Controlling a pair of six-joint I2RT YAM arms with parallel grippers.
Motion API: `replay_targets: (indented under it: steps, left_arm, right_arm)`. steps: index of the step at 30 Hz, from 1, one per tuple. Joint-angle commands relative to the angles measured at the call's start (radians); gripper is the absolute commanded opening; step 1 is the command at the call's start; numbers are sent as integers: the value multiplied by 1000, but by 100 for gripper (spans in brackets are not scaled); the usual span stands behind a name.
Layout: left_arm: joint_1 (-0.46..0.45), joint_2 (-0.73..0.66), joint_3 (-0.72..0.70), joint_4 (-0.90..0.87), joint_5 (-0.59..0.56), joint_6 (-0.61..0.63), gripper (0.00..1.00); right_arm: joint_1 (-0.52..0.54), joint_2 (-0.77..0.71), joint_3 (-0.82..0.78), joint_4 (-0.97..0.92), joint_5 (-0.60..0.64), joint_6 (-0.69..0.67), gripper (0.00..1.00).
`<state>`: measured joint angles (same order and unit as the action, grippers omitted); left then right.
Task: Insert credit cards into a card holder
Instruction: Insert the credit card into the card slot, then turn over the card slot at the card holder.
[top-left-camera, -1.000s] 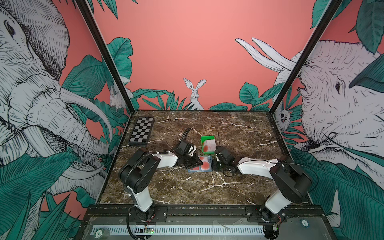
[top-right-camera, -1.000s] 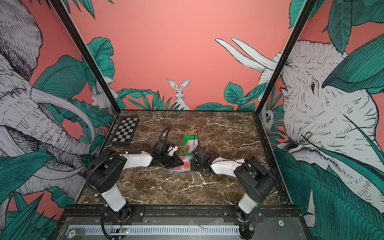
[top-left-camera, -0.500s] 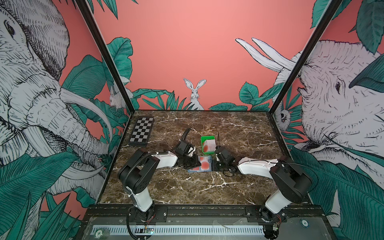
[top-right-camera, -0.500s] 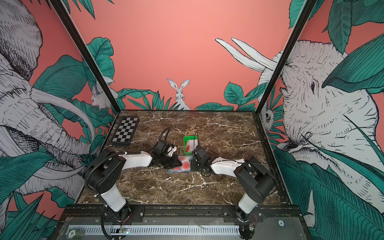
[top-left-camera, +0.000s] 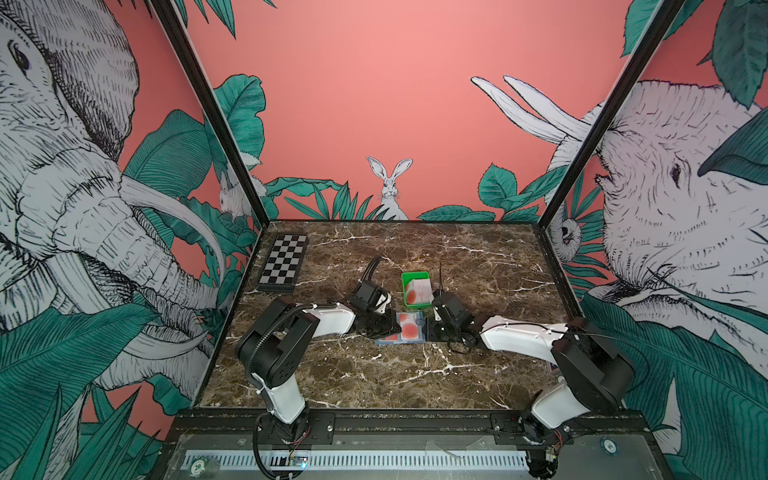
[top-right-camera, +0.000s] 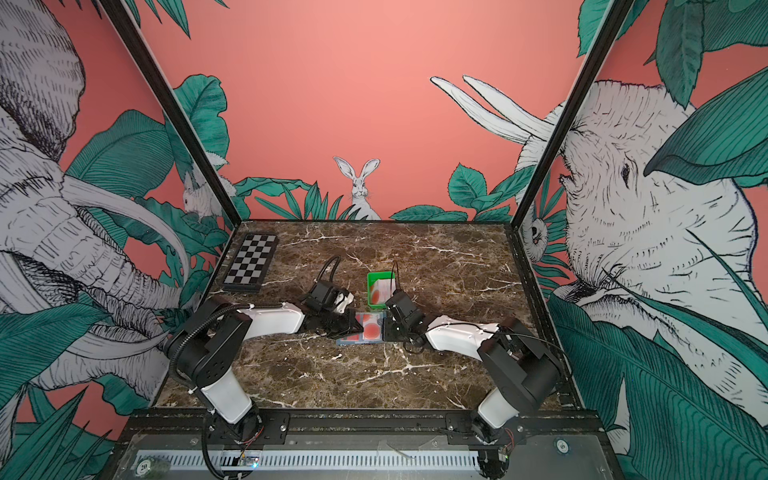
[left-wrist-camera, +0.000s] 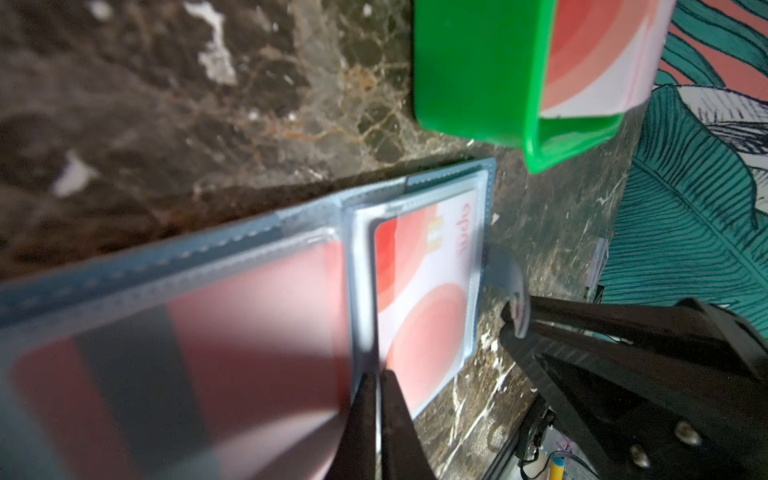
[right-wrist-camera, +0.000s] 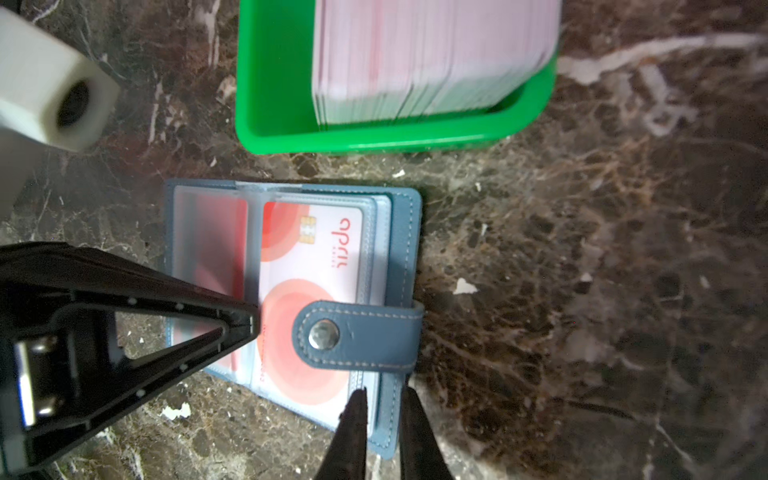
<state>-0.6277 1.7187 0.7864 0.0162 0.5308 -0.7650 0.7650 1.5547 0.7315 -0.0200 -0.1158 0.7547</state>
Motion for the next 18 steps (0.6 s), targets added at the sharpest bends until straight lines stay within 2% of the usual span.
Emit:
replay_targets:
  steps: [1,10,18]
  left_arm:
    - [-6,-5,5,-41,-23,19,8]
    - [-11,5,18,-73,-35,44,7]
    - [-13,10,22,-79,-40,50,7]
  right_arm:
    - [0,-21,-3,19,-24,0,17]
    - [0,24,8,90,-107,14,22]
    - [0,34,3,91,-103,15,25]
